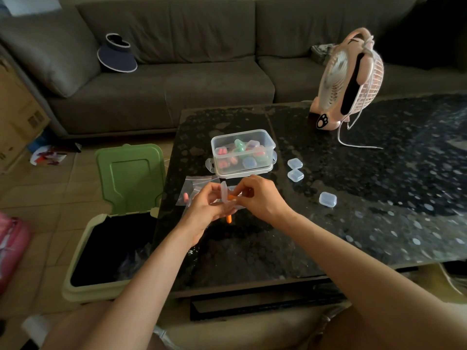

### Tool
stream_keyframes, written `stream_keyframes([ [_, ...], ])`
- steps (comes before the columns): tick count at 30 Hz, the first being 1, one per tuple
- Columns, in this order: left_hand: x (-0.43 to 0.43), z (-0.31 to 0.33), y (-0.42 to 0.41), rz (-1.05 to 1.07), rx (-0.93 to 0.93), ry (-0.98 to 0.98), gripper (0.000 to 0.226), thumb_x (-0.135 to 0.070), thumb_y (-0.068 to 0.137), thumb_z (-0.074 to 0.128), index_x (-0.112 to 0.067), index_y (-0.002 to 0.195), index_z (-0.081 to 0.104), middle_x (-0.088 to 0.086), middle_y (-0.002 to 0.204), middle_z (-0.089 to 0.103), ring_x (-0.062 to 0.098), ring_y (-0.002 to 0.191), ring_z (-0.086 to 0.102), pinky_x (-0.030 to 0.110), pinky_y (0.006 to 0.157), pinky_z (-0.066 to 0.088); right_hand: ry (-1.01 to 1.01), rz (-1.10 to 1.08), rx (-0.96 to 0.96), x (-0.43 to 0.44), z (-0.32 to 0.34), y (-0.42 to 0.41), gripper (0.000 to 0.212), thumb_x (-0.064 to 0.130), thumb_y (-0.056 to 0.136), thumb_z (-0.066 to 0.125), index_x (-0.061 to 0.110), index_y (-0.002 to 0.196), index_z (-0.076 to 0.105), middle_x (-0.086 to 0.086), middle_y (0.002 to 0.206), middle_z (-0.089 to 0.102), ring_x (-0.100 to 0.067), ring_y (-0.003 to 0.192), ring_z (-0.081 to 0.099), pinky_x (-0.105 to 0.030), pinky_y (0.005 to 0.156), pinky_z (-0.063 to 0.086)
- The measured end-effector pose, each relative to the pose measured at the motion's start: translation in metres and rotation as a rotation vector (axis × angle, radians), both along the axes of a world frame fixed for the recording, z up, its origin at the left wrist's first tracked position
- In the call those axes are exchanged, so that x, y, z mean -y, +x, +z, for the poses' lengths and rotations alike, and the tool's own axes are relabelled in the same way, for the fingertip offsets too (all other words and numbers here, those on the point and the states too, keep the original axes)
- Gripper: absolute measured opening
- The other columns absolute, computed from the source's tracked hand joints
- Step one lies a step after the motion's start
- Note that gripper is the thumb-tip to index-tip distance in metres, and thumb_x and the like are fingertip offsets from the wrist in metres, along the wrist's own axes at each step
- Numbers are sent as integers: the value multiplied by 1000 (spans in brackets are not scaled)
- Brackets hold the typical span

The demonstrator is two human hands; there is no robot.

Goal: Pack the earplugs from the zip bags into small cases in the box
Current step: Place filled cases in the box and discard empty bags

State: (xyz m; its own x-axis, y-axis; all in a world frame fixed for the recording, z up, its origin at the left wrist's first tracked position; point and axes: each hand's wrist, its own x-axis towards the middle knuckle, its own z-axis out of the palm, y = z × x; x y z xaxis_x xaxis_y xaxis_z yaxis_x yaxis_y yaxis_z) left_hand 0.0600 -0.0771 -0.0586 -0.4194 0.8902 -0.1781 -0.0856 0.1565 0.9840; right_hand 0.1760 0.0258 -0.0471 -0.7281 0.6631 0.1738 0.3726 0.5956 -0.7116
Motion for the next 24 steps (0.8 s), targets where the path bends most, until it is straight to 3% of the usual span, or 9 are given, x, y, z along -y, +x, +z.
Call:
stream_keyframes([
  [3,-1,0,0,0,4,7,48,-19,68,76,-16,110,53,7,116,66,22,97,68,48,99,47,-2,2,13,-3,1,1,15,23,79,73,11,86,68,3,85,55,-10,74,51,-16,62,42],
  [6,-2,-1,-1,-19,-32,-16,79,-49,40,88,-33,110,54,1,112,69,19,94,70,55,112,26,-29,36,20,-5,2,2,13,21,78,73,12,84,67,1,88,56,-13,79,53,-20,67,46],
  [11,-1,-4,-3,-40,-88,-59,76,-70,26,83,-46,93,58,-10,103,71,14,92,70,57,114,15,-17,67,-38,-5,3,3,8,16,80,69,16,79,62,4,84,57,-11,76,53,-19,66,42],
  [17,1,-8,-6,-39,-140,-54,75,-70,29,82,-42,95,58,-10,106,70,16,106,65,58,110,23,134,104,155,-3,3,2,16,29,83,67,14,89,66,3,94,53,-14,81,53,-26,69,46],
  [20,5,-8,-9,-27,-158,-46,66,-63,37,84,-42,94,58,-12,105,71,16,109,62,59,111,20,146,121,173,-3,4,1,19,32,84,68,16,94,68,2,98,56,-13,83,54,-27,70,48],
  [22,7,-2,-8,-11,-160,-39,55,-50,52,85,-38,98,57,-8,107,71,17,109,63,57,111,24,85,125,121,-2,4,0,21,34,81,71,18,95,69,3,95,59,-10,79,56,-29,72,52],
  [24,8,1,-9,54,-99,-10,41,-22,74,78,-24,108,55,2,110,70,21,103,66,50,103,42,-24,94,13,-3,4,-2,22,35,80,72,19,95,68,5,88,61,-8,75,56,-28,70,51],
])
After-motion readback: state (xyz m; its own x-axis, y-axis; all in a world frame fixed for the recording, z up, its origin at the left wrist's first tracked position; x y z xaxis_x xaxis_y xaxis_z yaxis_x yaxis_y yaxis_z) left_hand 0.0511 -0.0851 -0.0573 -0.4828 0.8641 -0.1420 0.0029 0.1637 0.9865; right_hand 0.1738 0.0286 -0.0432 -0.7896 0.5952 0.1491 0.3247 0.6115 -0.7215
